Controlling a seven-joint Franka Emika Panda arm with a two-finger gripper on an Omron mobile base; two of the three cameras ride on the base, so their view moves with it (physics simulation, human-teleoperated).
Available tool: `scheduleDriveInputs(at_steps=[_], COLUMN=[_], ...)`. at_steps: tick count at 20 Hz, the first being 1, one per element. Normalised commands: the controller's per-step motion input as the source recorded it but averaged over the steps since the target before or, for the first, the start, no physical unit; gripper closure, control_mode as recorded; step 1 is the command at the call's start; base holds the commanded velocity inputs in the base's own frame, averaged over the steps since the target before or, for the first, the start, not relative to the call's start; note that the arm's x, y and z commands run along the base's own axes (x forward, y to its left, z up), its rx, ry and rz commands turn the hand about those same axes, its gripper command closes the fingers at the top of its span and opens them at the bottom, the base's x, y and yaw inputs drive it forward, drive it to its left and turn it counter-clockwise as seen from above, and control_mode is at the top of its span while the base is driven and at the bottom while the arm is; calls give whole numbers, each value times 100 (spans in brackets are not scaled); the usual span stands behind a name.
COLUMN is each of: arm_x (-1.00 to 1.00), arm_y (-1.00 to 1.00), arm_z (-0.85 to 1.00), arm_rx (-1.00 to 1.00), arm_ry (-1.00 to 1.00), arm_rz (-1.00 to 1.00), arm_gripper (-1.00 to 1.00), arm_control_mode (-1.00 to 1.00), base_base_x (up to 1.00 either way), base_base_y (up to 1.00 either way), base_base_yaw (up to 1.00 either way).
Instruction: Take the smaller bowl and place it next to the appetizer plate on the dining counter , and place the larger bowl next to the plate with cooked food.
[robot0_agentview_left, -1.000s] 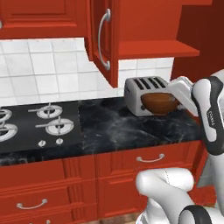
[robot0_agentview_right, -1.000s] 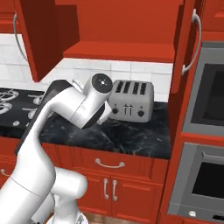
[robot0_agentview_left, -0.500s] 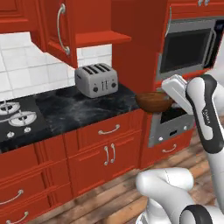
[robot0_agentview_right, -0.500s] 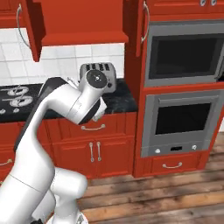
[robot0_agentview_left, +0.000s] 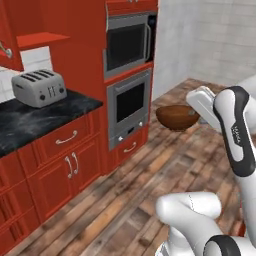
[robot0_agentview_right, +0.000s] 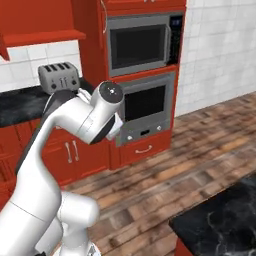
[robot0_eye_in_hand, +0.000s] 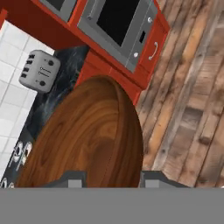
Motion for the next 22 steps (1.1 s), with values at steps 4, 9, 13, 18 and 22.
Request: scheduleDriveInputs(at_steps=[4, 9, 13, 18, 22], arm_x=[0, 0, 0, 0, 0], arm_y=[0, 0, 0, 0, 0], arm_z=[0, 0, 0, 0, 0], arm_rx=[0, 0, 0, 0, 0], arm_ry=[0, 0, 0, 0, 0], arm_rz=[0, 0, 0, 0, 0], arm_gripper=[100, 100, 100, 100, 100], arm_control_mode=[100, 100, 100, 100, 100], base_base_x=[-100, -100, -100, -100, -100], base_base_y=[0, -9, -47, -81, -98], base_base_yaw=[-51, -37, 0, 12, 21])
